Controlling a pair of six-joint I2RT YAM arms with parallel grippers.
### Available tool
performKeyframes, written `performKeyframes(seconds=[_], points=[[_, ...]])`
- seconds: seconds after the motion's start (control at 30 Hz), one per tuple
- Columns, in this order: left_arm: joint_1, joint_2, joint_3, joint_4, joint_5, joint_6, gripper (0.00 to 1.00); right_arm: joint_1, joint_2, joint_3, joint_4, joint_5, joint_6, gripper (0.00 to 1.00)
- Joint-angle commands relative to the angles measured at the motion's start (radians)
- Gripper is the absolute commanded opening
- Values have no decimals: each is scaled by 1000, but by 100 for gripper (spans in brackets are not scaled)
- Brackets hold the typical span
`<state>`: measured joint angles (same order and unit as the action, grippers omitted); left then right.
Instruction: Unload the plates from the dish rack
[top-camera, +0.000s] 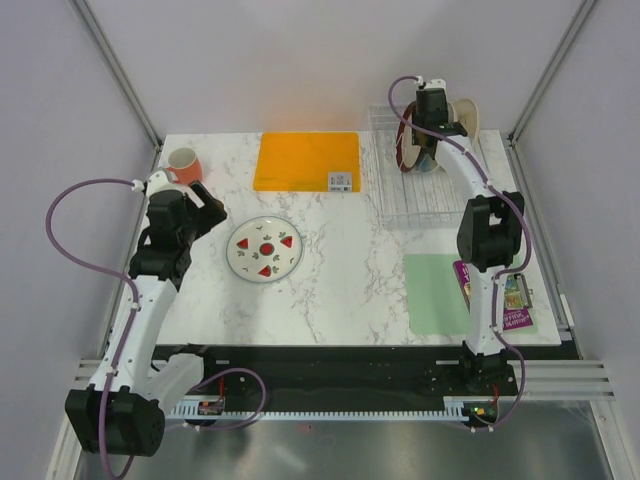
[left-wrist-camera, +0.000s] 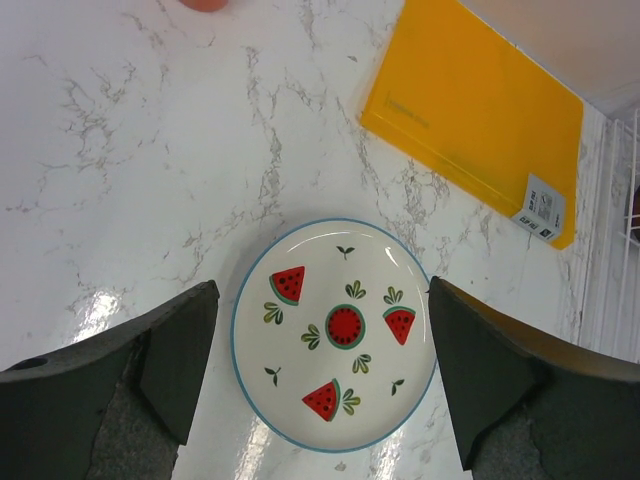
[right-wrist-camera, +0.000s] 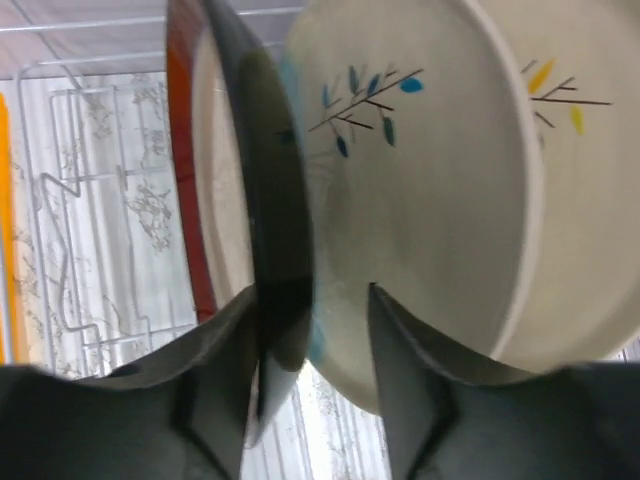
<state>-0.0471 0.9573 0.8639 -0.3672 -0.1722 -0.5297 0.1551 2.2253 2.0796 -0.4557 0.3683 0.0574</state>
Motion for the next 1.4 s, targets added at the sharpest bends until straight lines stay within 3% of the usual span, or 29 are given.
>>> performKeyframes(seconds=[0.0,0.07,0.1,0.13,0.47,0.53,0.83,1.1,1.23,1.37], points=[[3,1,44,-4,10,43,92,37,31,65,91,118,-97,37],[3,9,44,-4,10,48,92,61,30,57,113,141,-111,18],[3,14,40,-6,10,50,92,70,27,41,124,167,-117,3],[3,17,41,-4,8,48,92,81,22,31,140,188,-137,0],[3,34,30,-4,-6,65,94,198,-67,-9,385,506,-310,0],[3,32,35,-6,-7,66,99,201,-76,10,402,538,-327,0],[3,26,47,-4,-6,73,100,204,-216,-33,422,569,-347,0],[3,35,27,37,89,63,100,212,-418,-43,178,370,-173,0],[3,28,-6,128,206,56,100,213,-521,-91,30,53,-24,0],[3,28,-42,210,341,42,99,215,-585,-209,6,-215,155,0]])
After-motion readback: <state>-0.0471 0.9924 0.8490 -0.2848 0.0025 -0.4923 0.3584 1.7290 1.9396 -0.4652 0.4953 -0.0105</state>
